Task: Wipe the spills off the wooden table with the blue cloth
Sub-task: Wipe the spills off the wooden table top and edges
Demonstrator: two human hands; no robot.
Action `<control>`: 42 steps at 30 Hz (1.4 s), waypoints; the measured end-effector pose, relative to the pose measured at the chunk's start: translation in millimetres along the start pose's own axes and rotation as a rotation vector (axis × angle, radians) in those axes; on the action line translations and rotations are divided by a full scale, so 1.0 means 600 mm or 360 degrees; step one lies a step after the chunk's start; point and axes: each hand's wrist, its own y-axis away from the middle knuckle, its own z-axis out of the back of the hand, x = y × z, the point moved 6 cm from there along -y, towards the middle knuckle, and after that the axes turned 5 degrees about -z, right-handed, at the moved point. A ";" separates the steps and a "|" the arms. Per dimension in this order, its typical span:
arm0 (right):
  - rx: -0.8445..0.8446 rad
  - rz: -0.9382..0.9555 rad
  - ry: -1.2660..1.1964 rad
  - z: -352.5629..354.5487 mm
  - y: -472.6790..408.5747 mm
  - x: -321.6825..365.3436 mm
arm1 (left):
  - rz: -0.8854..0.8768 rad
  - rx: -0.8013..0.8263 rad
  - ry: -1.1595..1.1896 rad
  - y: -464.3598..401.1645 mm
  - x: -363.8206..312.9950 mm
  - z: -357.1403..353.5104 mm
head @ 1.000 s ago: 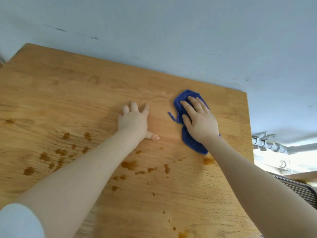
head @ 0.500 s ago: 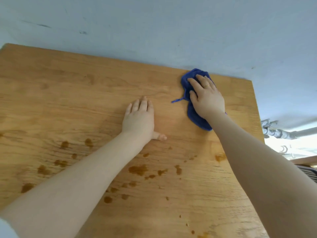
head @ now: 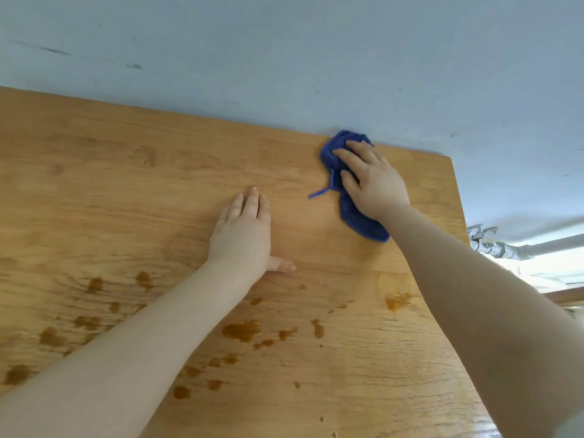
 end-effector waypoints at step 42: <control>-0.0011 0.0413 -0.0219 0.065 0.132 -0.197 | 0.0123 0.0253 -0.0094 0.001 -0.248 -0.028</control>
